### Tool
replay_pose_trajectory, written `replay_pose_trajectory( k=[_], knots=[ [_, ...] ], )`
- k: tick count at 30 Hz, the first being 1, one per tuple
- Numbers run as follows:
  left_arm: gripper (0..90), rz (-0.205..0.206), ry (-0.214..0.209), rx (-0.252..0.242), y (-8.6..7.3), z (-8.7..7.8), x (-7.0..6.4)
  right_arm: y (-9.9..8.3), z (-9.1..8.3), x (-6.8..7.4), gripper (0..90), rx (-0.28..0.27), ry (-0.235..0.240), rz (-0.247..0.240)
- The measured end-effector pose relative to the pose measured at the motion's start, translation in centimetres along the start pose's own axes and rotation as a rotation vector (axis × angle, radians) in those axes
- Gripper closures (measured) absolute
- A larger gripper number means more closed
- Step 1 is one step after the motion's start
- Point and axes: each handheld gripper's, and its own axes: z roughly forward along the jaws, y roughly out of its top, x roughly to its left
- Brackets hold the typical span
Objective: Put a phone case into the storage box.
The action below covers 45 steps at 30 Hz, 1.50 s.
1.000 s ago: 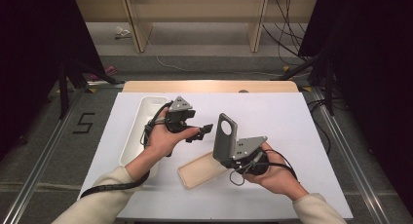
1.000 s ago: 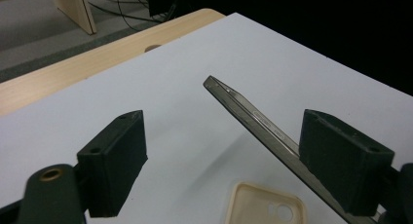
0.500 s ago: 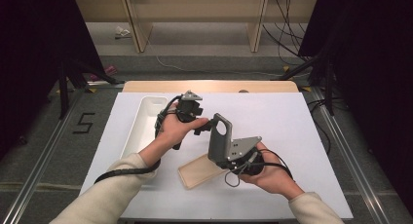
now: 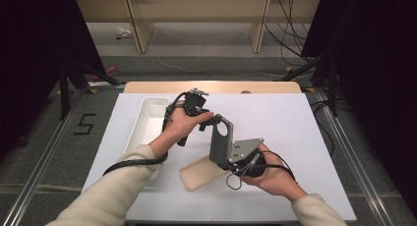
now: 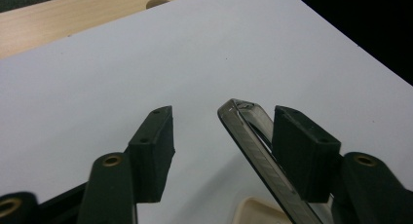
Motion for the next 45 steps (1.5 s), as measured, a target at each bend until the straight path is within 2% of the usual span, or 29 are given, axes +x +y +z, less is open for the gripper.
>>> replay_pose_trajectory(
  k=[4,10,15,19,24,26,27,28,29,32,35,37,40,44,45],
  knots=[
    [47.9,-0.033,-0.03,0.02,0.0,0.2,-0.2,0.0,0.0,0.0,88.6,0.004,0.0,-0.011],
    [56.3,-0.063,-0.041,0.043,-0.1,0.6,-0.3,0.1,0.0,0.1,88.6,0.008,-0.002,-0.02],
    [65.2,-0.124,-0.06,0.048,0.0,0.7,-0.3,0.1,0.1,0.2,88.6,0.013,0.002,-0.028],
    [70.7,-0.179,-0.089,0.02,0.0,0.5,-0.4,0.1,0.4,0.4,88.6,0.027,0.001,-0.039],
    [76.6,-0.195,-0.114,-0.031,0.1,-0.2,-1.2,-0.1,0.7,0.5,88.5,0.059,-0.007,-0.058],
    [79.5,-0.204,-0.147,-0.057,0.2,-0.6,-1.6,-0.2,1.0,0.6,87.9,0.07,-0.013,-0.059],
    [80.9,-0.181,-0.15,-0.067,0.3,-0.7,-2.0,-0.2,1.1,0.6,87.3,0.072,-0.015,-0.059],
    [81.0,-0.111,-0.102,-0.077,0.3,-0.9,-2.4,-0.3,1.1,0.5,85.1,0.072,-0.024,-0.06],
    [81.0,-0.081,-0.087,-0.089,0.2,-1.1,-2.6,-0.3,1.0,0.4,82.6,0.066,-0.031,-0.054],
    [81.0,-0.045,-0.09,-0.124,0.1,-1.7,-2.9,-0.6,0.5,0.1,69.2,0.027,-0.082,-0.016],
    [81.0,0.012,-0.052,-0.158,-0.3,-2.2,-2.9,-0.9,0.2,-0.4,54.6,-0.012,-0.134,0.027],
    [81.0,0.03,-0.033,-0.186,-0.6,-2.6,-2.7,-1.1,-0.1,-0.6,45.9,-0.037,-0.172,0.067],
    [80.9,0.036,-0.034,-0.219,-1.2,-3.3,-2.1,-1.3,-0.6,-1.0,37.5,-0.076,-0.214,0.105],
    [81.0,0.051,-0.028,-0.255,-1.9,-4.1,-1.6,-1.8,-1.2,-1.6,30.9,-0.107,-0.236,0.182],
    [81.0,0.059,-0.027,-0.285,-2.4,-4.7,-1.3,-1.9,-1.2,-1.7,29.3,-0.114,-0.239,0.199]
  ],
)
